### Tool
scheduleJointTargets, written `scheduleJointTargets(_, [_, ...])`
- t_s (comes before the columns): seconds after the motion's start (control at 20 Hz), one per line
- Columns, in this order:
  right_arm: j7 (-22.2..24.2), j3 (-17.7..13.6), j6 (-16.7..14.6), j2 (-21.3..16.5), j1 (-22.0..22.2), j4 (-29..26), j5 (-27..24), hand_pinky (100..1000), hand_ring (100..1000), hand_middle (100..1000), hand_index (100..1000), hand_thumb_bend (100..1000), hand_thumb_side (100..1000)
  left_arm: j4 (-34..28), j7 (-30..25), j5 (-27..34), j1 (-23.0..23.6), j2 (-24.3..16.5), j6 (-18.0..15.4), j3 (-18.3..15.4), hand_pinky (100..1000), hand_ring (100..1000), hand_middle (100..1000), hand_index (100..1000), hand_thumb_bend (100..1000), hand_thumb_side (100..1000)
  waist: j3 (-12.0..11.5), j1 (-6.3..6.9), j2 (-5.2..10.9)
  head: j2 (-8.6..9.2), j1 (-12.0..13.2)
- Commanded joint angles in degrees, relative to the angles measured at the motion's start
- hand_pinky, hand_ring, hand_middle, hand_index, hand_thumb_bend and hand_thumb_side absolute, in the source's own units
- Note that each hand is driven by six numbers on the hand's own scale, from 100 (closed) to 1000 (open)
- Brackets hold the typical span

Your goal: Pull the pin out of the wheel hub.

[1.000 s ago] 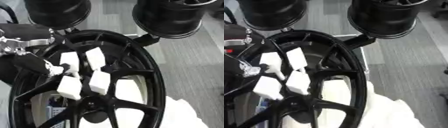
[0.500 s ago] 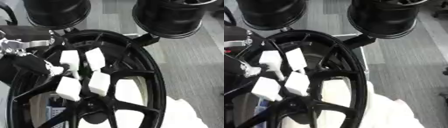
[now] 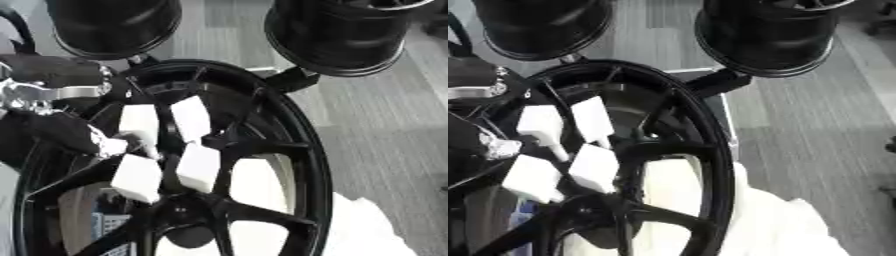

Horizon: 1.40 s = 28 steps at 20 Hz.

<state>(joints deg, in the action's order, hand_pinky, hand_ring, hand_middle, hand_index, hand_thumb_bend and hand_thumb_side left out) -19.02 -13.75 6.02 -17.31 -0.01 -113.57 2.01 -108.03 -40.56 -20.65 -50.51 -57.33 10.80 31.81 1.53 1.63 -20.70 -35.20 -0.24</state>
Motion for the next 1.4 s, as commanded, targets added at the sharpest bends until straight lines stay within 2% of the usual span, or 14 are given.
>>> scheduleJointTargets(0.05, [0.0,-0.2,0.2,-0.4,-0.3,-1.0,-0.3,751,590,528,687,100,614,-0.6,1.1,0.7,-1.1,-0.7,0.0,-1.1,816,755,592,851,221,625,0.0,-0.12,1.07,0.65,0.0])
scheduleJointTargets(0.15, [0.0,-0.2,0.1,-0.5,-0.2,-1.0,-0.3,751,590,528,687,100,614,-0.4,1.4,0.9,-1.2,-0.6,0.2,-0.9,787,686,501,837,201,599,0.0,-0.14,1.1,0.65,0.0])
scheduleJointTargets(0.25, [0.0,-0.2,0.1,-0.5,-0.2,-1.0,-0.3,752,591,528,687,100,614,-0.2,1.7,1.2,-1.4,-0.3,0.5,-0.7,775,657,473,832,189,588,0.1,-0.17,1.14,0.66,0.0])
scheduleJointTargets(0.35, [0.0,-0.2,0.2,-0.4,-0.2,-1.0,-0.3,751,591,528,687,100,615,-0.1,2.2,1.7,-1.5,0.0,0.8,-0.5,742,586,407,813,155,564,0.1,-0.22,1.16,0.7,-0.1])
scheduleJointTargets(0.75, [-0.1,-0.3,0.2,-0.2,-0.2,-1.0,-0.4,752,593,529,688,100,615,0.1,2.1,3.6,-1.8,0.9,1.7,0.3,685,520,359,746,100,549,0.0,-0.3,1.11,0.66,0.0])
scheduleJointTargets(0.95, [-0.2,-0.4,0.2,-0.2,-0.3,-1.0,-0.5,753,594,530,688,100,614,0.3,2.3,4.7,-1.8,1.2,1.9,0.6,658,485,328,643,100,503,0.2,-0.33,1.13,0.65,-0.1])
scheduleJointTargets(1.1, [-0.3,-0.5,0.2,-0.1,-0.3,-1.0,-0.6,753,593,530,688,100,615,0.5,2.9,5.8,-1.8,1.4,2.1,0.7,630,459,313,562,100,429,0.2,-0.3,1.16,0.71,-0.1])
scheduleJointTargets(1.15, [-0.3,-0.4,0.3,-0.1,-0.3,-1.0,-0.6,753,593,530,688,100,615,0.6,3.3,6.2,-1.8,1.4,2.3,0.6,625,456,312,560,100,407,0.2,-0.28,1.18,0.72,-0.1])
scheduleJointTargets(1.2, [-0.3,-0.4,0.3,-0.1,-0.3,-1.0,-0.6,753,594,530,688,100,615,0.6,3.7,6.6,-1.8,1.4,2.5,0.5,609,446,305,553,100,278,0.2,-0.25,1.2,0.69,-0.2])
scheduleJointTargets(1.25, [-0.4,-0.4,0.3,-0.1,-0.3,-1.0,-0.6,753,594,530,688,100,615,0.5,4.2,6.9,-1.8,1.3,2.7,0.3,603,442,300,548,100,217,0.2,-0.21,1.23,0.68,-0.2])
scheduleJointTargets(1.4, [-0.4,-0.4,0.2,-0.2,-0.4,-1.0,-0.7,754,594,530,688,100,614,0.3,5.6,7.3,-1.7,1.1,3.1,-0.1,579,423,269,516,100,204,0.2,-0.12,1.3,0.75,-0.2])
